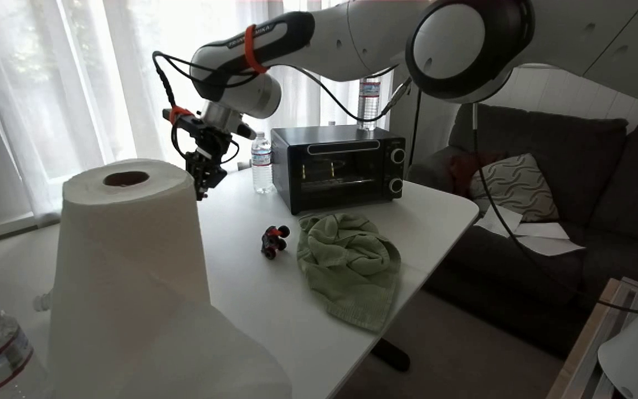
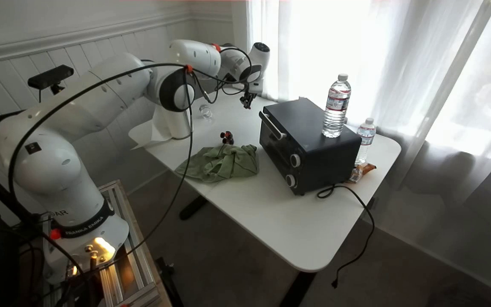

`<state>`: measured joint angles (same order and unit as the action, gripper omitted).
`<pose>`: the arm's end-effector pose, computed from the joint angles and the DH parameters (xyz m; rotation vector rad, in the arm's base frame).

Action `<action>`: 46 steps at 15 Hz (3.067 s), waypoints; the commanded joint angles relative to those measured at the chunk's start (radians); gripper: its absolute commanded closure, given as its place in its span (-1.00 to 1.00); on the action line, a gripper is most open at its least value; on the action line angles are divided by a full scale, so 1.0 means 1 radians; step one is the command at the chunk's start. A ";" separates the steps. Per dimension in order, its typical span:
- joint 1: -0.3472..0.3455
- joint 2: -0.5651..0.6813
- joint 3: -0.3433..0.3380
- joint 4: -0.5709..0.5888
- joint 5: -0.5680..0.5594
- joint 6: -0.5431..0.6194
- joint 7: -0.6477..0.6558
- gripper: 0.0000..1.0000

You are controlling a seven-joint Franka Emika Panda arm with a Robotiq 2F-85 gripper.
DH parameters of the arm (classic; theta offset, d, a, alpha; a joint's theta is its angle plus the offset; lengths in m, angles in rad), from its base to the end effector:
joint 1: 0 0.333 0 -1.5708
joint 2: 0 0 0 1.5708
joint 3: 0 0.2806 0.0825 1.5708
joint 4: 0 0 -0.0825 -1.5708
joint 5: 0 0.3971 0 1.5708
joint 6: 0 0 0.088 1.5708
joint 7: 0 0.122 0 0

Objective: Lift the orange object from the table and put it on the microwave

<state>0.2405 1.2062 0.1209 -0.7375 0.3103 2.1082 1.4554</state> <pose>0.7580 0.2571 0.1898 -2.1770 1.6889 0.2756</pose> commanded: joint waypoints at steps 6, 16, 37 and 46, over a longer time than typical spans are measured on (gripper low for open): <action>-0.015 -0.374 -0.123 -0.327 -0.018 -0.125 0.129 0.79; -0.163 -0.716 -0.135 -0.726 0.019 -0.108 0.026 0.82; -0.350 -0.899 -0.181 -1.142 0.250 0.227 -0.324 0.84; -0.343 -0.850 -0.185 -1.089 0.219 0.240 -0.376 -0.01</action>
<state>-0.1047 0.3373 -0.0657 -1.8507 0.5224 2.3349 1.1040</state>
